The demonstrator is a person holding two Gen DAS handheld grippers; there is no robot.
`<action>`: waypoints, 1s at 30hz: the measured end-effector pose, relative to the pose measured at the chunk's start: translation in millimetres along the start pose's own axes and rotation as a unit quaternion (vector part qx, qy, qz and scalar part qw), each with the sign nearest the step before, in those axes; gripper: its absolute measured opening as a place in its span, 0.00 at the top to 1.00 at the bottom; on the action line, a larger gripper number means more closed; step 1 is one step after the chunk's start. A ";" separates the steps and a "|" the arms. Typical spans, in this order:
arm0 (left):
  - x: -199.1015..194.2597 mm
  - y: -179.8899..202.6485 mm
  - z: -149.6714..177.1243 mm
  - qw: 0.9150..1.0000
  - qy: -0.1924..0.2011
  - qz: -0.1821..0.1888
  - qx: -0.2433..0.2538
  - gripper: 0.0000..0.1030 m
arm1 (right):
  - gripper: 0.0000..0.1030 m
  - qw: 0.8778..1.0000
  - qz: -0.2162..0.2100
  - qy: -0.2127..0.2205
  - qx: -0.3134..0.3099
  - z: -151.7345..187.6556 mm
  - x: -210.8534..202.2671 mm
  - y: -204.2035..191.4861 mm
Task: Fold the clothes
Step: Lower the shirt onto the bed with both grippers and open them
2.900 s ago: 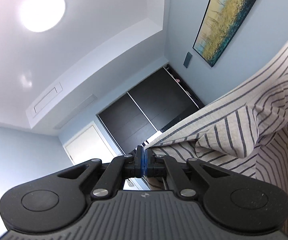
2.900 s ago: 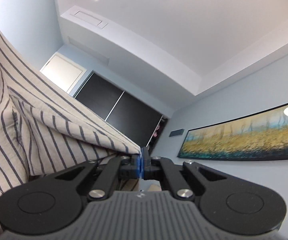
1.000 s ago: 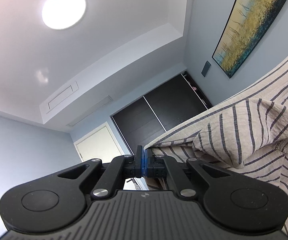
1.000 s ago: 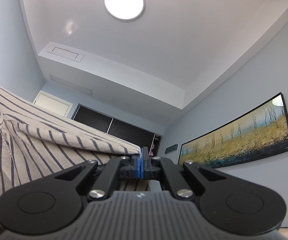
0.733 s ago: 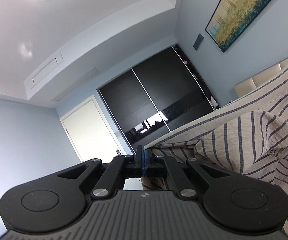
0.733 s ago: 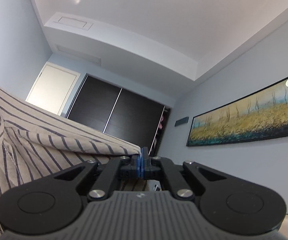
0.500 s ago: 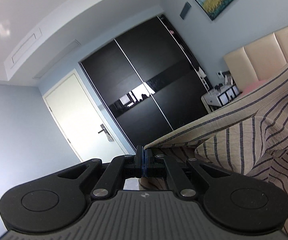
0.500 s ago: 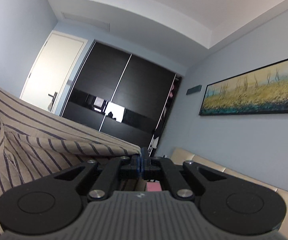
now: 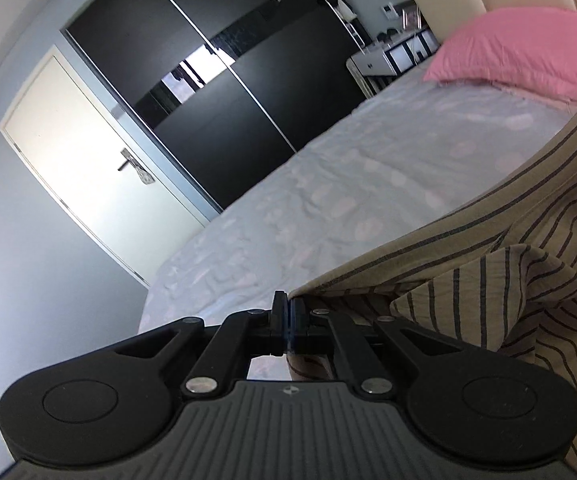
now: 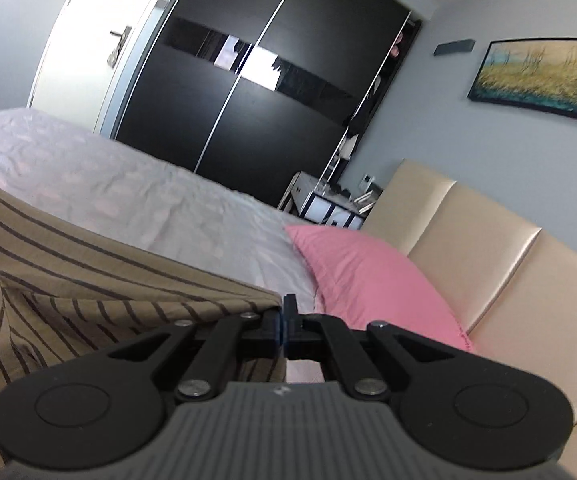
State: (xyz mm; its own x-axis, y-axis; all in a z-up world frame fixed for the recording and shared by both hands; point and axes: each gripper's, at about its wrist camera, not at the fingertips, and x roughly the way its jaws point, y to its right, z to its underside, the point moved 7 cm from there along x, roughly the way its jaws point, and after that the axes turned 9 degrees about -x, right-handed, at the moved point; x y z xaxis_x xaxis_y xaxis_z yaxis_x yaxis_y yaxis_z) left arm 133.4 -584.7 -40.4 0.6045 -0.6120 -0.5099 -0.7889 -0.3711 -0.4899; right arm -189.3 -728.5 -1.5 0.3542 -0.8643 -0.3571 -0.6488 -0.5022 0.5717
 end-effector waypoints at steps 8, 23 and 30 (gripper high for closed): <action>130.6 56.4 58.5 0.996 -0.079 0.024 0.035 1.00 | 0.99 0.993 -0.051 -0.101 -0.034 74.3 134.2 -92.6; 158.6 73.5 107.1 0.994 -0.098 0.025 0.027 0.69 | 0.70 0.979 -0.098 -0.168 -0.056 124.5 191.6 -126.0; 96.9 69.5 76.9 0.991 -0.037 0.125 0.025 0.54 | 0.63 0.976 -0.187 -0.099 -0.053 96.2 112.6 -103.3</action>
State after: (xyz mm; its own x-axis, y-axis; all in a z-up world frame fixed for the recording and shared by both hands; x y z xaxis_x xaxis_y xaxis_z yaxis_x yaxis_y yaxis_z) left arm 145.7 -616.1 -178.2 0.3989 -0.6272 -0.6689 -0.9096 -0.1783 -0.3753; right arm -147.2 -771.1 -171.8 0.4087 -0.6029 -0.6852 -0.4222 -0.7905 0.4437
